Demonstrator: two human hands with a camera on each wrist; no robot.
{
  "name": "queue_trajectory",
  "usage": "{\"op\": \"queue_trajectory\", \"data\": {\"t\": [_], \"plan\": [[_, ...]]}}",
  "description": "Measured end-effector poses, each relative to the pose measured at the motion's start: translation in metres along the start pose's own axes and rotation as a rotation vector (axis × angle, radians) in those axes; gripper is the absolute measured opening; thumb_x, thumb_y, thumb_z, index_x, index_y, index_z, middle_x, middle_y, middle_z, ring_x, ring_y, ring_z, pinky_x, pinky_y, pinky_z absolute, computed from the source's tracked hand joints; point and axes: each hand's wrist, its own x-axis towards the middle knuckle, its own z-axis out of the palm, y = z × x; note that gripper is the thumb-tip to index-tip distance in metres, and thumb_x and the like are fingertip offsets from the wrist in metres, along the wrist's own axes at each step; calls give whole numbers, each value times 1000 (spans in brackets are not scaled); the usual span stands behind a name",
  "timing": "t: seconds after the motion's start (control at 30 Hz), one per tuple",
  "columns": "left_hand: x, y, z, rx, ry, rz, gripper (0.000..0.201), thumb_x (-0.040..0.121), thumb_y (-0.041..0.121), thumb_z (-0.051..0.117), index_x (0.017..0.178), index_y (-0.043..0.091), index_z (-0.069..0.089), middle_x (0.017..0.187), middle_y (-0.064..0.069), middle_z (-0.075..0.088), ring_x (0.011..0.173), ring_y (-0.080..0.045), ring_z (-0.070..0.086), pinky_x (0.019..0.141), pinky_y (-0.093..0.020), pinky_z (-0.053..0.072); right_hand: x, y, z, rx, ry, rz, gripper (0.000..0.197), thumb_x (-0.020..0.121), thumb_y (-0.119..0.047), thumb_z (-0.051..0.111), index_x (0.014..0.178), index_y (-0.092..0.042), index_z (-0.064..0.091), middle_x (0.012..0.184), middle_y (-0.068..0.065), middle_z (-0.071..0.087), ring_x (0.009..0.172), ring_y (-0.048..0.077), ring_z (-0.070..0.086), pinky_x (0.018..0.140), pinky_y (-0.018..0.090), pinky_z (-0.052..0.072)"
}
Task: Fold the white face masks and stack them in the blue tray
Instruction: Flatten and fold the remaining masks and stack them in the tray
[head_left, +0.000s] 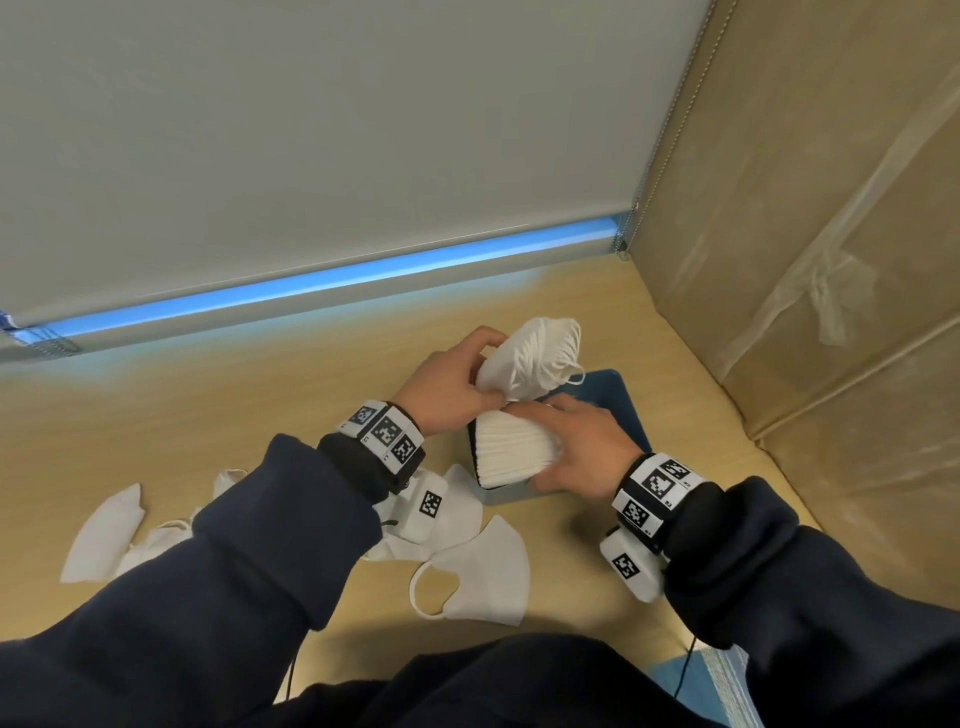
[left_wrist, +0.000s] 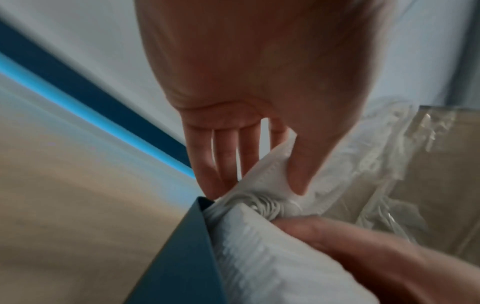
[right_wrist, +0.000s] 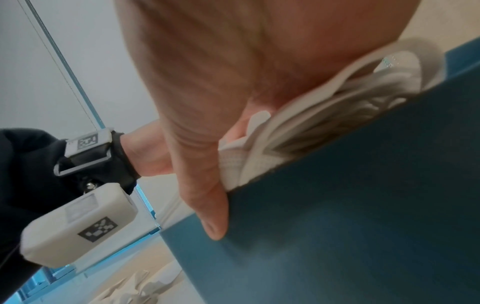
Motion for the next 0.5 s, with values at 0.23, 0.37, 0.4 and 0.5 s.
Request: {"op": "queue_trajectory", "data": {"t": [0.23, 0.37, 0.4, 0.5], "plan": [[17, 18, 11, 541, 83, 49, 17, 84, 39, 69, 99, 33, 65, 86, 6, 70, 78, -22, 65, 71, -37, 56, -8, 5, 7, 113, 47, -58, 103, 61, -57, 80, 151, -50, 30, 143, -8, 49, 131, 22, 43, 115, 39, 32], [27, 29, 24, 731, 40, 65, 10, 89, 25, 65, 98, 24, 69, 85, 1, 64, 78, -26, 61, 63, -33, 44, -34, 9, -1, 167, 254, -79, 80, 74, -61, 78, 145, -41, 49, 139, -11, 60, 130, 11, 49, 118, 31, 28], [29, 30, 27, 792, 29, 82, 10, 90, 21, 64, 98, 22, 69, 86, -1, 64, 78, -27, 62, 63, -33, 42, -40, 9, -8, 175, 357, -81, 65, 79, -59, 76, 137, -36, 59, 129, -9, 68, 118, 9, 58, 111, 34, 41], [32, 34, 31, 931, -7, 141, 12, 90, 16, 61, 98, 19, 69, 89, -4, 67, 80, -30, 65, 62, -34, 42, -43, 9, -35, 82, 613, -104, 39, 88, -43, 73, 122, -26, 69, 114, -7, 70, 104, 13, 62, 94, 42, 53]]}}
